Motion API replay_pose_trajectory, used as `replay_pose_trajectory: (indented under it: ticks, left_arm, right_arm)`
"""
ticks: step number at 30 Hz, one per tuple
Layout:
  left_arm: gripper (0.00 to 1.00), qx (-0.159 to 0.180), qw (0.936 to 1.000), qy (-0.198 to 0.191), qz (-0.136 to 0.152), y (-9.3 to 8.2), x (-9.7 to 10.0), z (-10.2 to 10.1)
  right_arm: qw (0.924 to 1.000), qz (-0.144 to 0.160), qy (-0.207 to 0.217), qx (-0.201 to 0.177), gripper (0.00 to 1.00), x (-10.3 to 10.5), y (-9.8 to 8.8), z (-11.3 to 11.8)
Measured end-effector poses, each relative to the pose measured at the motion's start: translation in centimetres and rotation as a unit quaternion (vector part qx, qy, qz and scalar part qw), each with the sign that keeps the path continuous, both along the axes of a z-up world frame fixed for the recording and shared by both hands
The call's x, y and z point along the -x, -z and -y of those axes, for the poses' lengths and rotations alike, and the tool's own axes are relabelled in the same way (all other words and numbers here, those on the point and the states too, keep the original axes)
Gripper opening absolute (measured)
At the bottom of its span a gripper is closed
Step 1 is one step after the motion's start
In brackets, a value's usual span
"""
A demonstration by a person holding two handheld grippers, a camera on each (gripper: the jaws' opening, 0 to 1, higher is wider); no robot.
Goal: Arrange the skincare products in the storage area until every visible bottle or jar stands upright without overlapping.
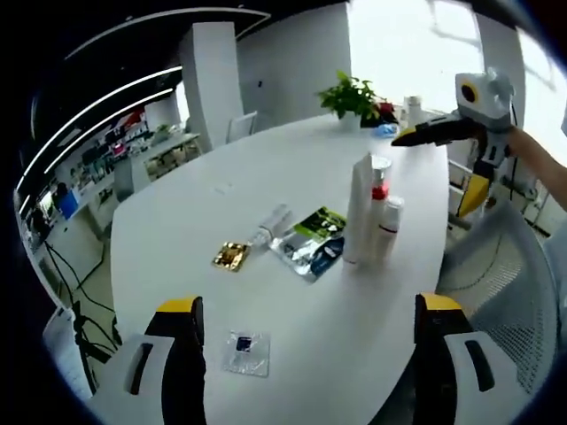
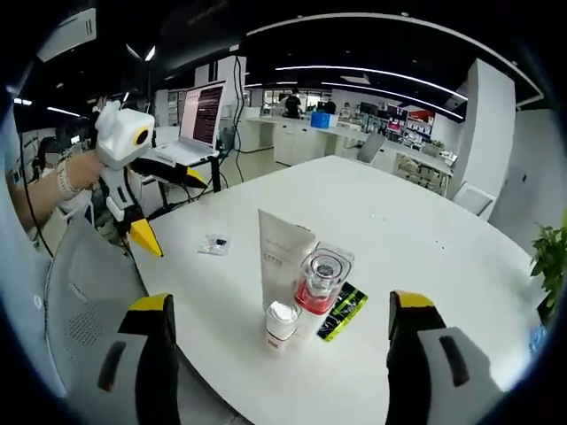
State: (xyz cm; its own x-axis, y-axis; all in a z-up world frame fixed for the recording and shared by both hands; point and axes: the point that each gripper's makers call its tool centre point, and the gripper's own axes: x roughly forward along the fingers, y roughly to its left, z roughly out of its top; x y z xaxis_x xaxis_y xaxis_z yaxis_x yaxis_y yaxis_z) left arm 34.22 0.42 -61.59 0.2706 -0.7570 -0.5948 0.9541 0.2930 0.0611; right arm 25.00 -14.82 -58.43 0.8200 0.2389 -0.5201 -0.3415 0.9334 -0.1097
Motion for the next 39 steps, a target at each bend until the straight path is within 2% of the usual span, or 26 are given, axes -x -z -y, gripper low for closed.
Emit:
replay_pose_trajectory:
  ticks: [8,10,13,18,21,28,34,39]
  left_arm:
    - [0.97,-0.012,0.9997,0.019,0.001,1.2,-2.8,2.4]
    - [0.97,-0.011,0.9997,0.023,0.004,1.3,-3.6,3.1]
    - [0.97,-0.029,0.9988,0.039,0.008,2.1,-4.4,4.2]
    - [0.96,-0.033,0.9980,0.052,0.011,3.0,-6.4,6.2]
    - [0.88,-0.039,0.9974,0.059,0.010,3.4,-6.7,7.4]
    - [0.72,-0.053,0.9955,0.077,0.011,5.0,-9.0,10.5]
    - [0.62,-0.064,0.9943,0.084,0.015,5.9,-10.6,12.6]
    - [0.52,-0.083,0.9921,0.093,0.013,7.5,-12.2,14.2]
  right_arm:
    - [0.9999,0.003,0.007,-0.009,0.99,0.1,-0.1,0.6]
    - [0.9999,-0.003,0.004,-0.010,0.95,0.3,0.0,0.6]
    - [0.9999,-0.003,0.009,-0.014,0.93,0.3,0.1,0.8]
    - [0.9997,-0.010,0.007,-0.021,0.78,0.7,0.4,1.0]
    - [0.9995,-0.016,0.007,-0.028,0.73,0.8,0.7,1.1]
    - [0.9986,-0.027,0.007,-0.044,0.56,0.9,1.2,1.4]
    - [0.9980,-0.031,0.004,-0.056,0.46,1.1,1.5,1.2]
    - [0.9974,-0.036,0.002,-0.063,0.41,1.1,1.7,1.2]
